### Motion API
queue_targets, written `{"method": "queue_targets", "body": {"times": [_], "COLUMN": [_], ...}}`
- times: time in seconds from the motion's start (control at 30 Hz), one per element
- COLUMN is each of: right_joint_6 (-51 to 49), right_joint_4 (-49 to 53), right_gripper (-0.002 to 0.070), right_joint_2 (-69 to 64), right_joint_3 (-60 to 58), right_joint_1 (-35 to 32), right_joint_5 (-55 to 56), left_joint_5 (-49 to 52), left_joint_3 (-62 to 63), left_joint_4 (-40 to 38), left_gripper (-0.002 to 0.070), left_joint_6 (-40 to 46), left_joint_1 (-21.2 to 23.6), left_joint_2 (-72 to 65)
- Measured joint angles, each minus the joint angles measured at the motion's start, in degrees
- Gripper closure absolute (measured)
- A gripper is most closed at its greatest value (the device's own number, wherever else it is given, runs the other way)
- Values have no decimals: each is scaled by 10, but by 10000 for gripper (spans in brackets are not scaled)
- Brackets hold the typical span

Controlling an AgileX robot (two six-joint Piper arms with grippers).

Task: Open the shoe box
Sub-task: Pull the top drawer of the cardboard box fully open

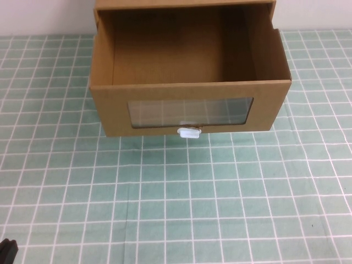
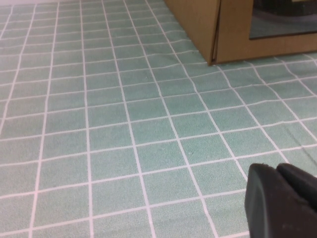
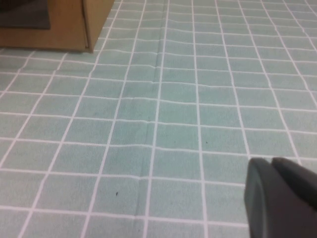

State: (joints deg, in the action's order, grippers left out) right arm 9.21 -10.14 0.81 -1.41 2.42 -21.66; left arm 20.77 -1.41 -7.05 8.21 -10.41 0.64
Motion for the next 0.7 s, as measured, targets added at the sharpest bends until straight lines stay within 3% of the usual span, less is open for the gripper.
{"method": "queue_targets", "body": {"times": [0.7], "right_joint_6": [-1], "right_joint_4": [-8], "right_gripper": [690], "right_joint_2": [0], "right_joint_3": [0], "right_joint_1": [0], "right_joint_5": [3], "left_joint_5": [0], "left_joint_3": [0], "left_joint_4": [0], "left_gripper": [680], "left_joint_6": [0], "left_joint_1": [0], "left_joint_2": [0]}}
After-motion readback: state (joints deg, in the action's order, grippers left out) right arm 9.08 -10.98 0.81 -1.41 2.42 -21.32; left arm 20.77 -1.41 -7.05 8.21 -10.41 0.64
